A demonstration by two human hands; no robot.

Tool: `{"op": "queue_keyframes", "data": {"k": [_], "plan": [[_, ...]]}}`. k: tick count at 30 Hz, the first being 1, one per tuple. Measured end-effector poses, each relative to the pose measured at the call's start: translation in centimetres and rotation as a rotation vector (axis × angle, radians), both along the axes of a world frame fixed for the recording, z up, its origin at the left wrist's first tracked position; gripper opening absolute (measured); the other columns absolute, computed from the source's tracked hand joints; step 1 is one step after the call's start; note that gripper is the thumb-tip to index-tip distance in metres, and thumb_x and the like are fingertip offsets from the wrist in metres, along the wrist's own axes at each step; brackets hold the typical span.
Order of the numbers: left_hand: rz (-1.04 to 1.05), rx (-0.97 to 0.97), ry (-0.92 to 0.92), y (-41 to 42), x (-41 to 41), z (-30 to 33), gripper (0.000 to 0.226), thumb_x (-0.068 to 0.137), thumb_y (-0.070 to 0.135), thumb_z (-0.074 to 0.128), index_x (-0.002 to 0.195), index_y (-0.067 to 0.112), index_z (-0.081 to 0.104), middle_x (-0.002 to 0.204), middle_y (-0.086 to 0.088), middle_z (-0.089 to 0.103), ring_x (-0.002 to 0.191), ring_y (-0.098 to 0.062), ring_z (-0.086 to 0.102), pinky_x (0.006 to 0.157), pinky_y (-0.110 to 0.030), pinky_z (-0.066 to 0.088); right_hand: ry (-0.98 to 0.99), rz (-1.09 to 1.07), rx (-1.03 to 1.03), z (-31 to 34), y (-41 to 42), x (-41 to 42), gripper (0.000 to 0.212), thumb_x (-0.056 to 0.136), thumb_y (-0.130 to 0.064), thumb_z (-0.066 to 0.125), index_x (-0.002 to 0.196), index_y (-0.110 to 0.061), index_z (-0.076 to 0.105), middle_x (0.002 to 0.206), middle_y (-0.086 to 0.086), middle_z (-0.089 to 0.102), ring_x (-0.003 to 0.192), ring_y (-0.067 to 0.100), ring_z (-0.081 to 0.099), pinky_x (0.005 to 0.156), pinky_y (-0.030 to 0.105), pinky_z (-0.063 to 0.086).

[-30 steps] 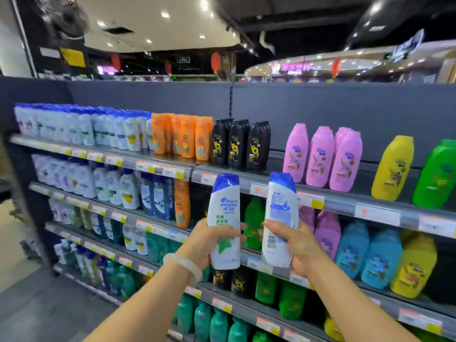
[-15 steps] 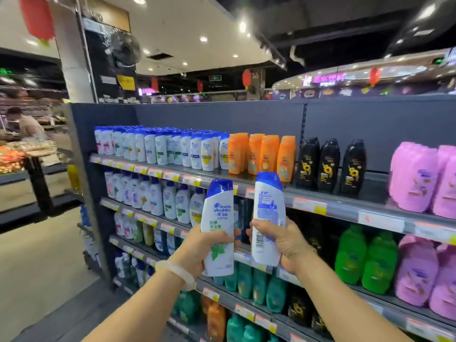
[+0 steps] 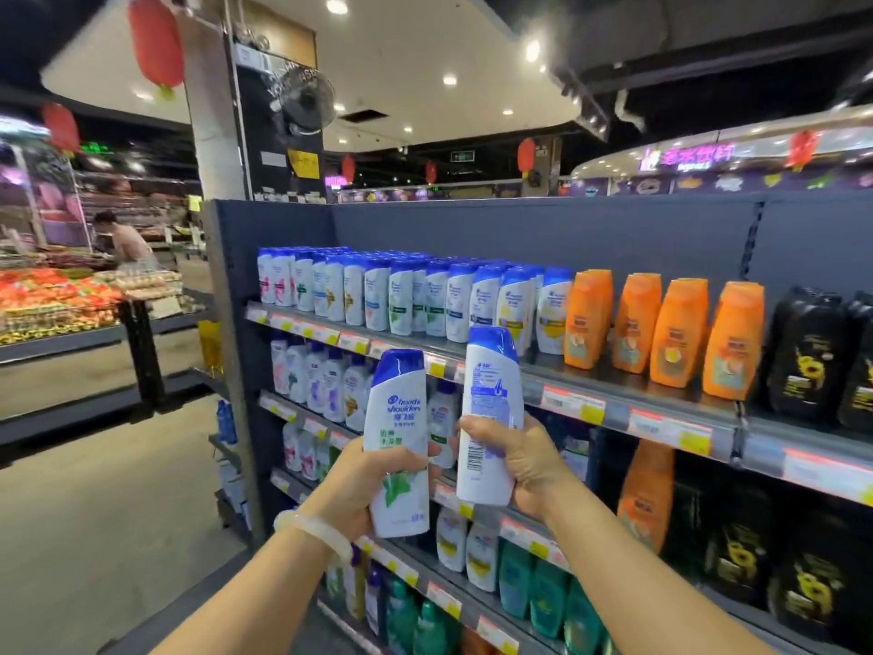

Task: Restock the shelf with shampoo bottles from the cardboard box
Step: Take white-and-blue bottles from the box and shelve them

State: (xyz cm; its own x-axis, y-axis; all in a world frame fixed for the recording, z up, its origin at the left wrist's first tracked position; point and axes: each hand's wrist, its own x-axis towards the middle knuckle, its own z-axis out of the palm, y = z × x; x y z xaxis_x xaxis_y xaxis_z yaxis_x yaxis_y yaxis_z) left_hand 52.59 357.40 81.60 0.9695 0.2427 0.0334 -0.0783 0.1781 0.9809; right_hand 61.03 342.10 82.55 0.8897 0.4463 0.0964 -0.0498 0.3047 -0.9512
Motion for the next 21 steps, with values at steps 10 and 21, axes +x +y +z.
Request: {"op": "queue_keyframes", "data": {"k": [10, 21], "plan": [[-0.052, 0.019, -0.084, 10.3, 14.3, 3.8, 0.040, 0.058, 0.004, 0.064, 0.098, -0.002, 0.063, 0.080, -0.012, 0.072, 0.064, -0.021, 0.069, 0.057, -0.031, 0.056, -0.040, -0.026, 0.059, 3.0, 9.9, 14.2, 0.019, 0.070, 0.001, 0.071, 0.084, -0.011, 0.064, 0.060, 0.002, 0.069, 0.054, 0.018, 0.066, 0.058, 0.034, 0.056], [-0.260, -0.026, -0.087, 16.6, 27.0, 3.7, 0.041, 0.057, 0.002, 0.063, 0.097, -0.005, 0.062, 0.079, -0.018, 0.067, 0.060, -0.023, 0.065, 0.054, -0.030, 0.054, -0.038, -0.236, 0.042, 2.8, 15.6, 23.0, 0.019, 0.072, 0.003, 0.071, 0.087, -0.007, 0.065, 0.078, 0.017, 0.072, 0.075, 0.033, 0.069, 0.074, 0.051, 0.057]]}}
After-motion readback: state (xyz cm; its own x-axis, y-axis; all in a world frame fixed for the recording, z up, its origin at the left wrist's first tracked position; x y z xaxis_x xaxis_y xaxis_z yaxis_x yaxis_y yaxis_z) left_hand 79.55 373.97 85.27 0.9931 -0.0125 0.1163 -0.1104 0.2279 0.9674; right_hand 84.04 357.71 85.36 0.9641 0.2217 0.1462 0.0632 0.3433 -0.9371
